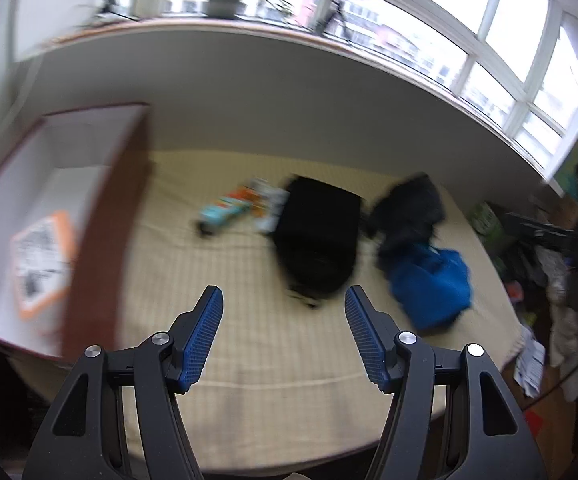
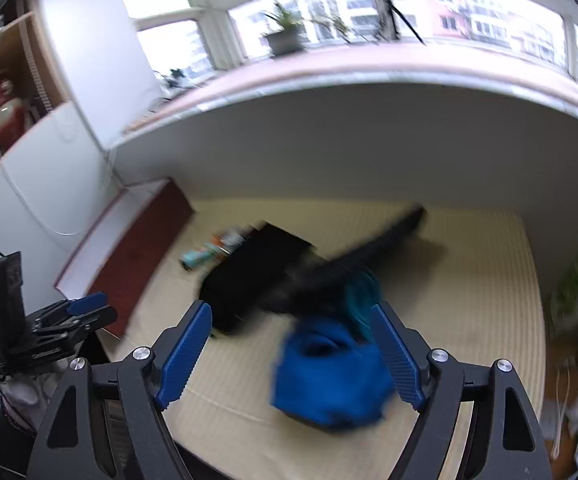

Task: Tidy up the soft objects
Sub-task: 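Reach the right tool to the blue towel and grasp it, then carry the blue towel with the right tool over the shoebox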

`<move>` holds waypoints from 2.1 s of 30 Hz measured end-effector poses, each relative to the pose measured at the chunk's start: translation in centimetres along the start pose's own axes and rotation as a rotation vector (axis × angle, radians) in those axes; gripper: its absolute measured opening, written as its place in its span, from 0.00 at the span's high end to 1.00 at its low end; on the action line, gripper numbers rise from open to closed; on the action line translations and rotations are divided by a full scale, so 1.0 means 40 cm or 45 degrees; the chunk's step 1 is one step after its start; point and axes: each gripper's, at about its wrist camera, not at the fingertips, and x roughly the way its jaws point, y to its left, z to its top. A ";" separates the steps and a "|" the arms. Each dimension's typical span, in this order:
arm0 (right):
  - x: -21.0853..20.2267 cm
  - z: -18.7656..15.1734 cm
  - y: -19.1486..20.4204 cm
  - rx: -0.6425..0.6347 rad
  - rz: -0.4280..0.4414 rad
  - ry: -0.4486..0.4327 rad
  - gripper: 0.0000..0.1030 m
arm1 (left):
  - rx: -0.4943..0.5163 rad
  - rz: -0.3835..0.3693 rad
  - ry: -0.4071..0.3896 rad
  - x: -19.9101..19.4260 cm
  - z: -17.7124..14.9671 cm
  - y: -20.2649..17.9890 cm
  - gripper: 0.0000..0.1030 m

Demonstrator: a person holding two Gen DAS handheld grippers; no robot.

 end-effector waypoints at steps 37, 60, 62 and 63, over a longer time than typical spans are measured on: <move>0.175 -0.138 -0.099 0.248 0.248 0.347 0.81 | 0.253 -0.377 0.319 0.264 -0.067 -0.354 0.72; 0.037 -0.013 0.196 -0.085 0.286 0.148 0.82 | 0.256 -0.320 -0.016 0.001 0.024 -0.223 0.78; 0.042 0.020 0.246 -0.137 0.306 0.129 0.82 | 0.238 -0.287 -0.057 -0.031 0.050 -0.181 0.78; 0.046 0.036 0.271 -0.164 0.317 0.120 0.82 | 0.228 -0.273 -0.074 -0.051 0.062 -0.153 0.78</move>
